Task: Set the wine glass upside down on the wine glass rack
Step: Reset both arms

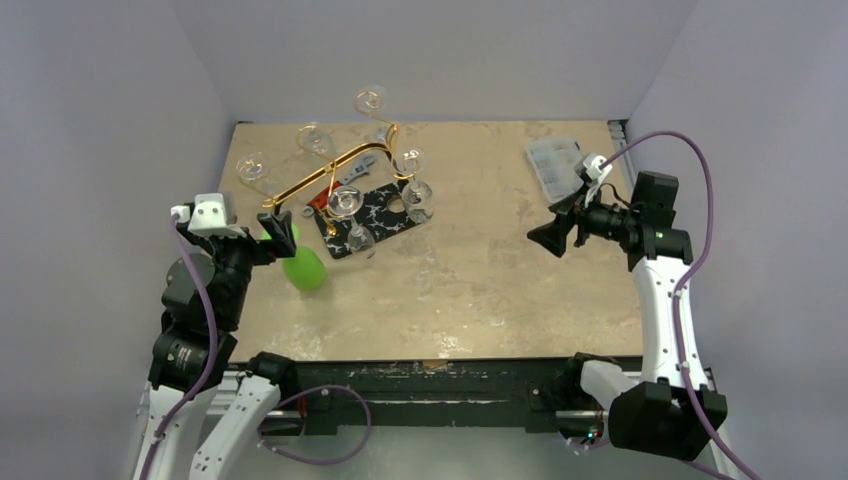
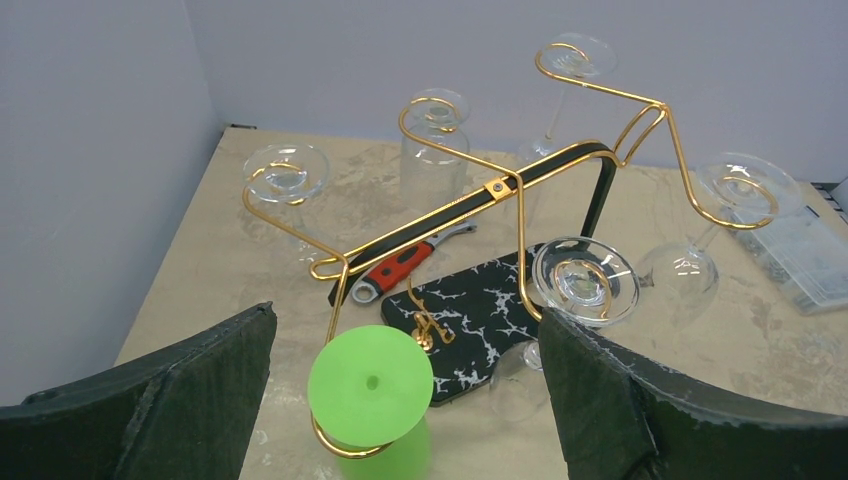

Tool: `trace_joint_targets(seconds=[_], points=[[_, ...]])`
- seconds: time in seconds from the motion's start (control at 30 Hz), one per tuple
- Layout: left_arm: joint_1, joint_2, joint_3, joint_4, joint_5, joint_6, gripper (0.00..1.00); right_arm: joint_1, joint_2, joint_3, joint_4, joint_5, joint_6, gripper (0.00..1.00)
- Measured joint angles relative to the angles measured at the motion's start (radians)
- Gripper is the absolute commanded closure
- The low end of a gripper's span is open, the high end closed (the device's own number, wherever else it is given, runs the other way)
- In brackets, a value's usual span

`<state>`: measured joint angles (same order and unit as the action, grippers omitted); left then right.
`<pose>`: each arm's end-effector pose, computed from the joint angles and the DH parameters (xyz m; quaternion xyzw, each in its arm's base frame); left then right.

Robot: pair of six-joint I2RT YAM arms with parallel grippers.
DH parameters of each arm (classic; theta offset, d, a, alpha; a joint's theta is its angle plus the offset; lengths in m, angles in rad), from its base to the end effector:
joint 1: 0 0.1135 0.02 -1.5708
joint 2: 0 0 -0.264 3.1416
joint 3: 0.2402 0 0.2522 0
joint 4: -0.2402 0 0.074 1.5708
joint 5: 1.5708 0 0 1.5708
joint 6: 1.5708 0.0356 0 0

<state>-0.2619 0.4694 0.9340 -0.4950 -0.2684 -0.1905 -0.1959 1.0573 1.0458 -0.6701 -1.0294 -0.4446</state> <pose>0.0845 -0.0129 0.3930 -0.0677 0.7142 -0.0612 0.6940 0.2096 -0.0105 0.3424 -0.3075 0.7535 0.3040 0.4952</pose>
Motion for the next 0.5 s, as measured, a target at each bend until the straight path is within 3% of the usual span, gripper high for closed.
trace_joint_targets(seconds=[0.5], points=[[0.0,-0.01,-0.015,0.0,-0.005,0.0,0.0,-0.001,-0.017,0.006,0.009,0.04,0.045,0.06]])
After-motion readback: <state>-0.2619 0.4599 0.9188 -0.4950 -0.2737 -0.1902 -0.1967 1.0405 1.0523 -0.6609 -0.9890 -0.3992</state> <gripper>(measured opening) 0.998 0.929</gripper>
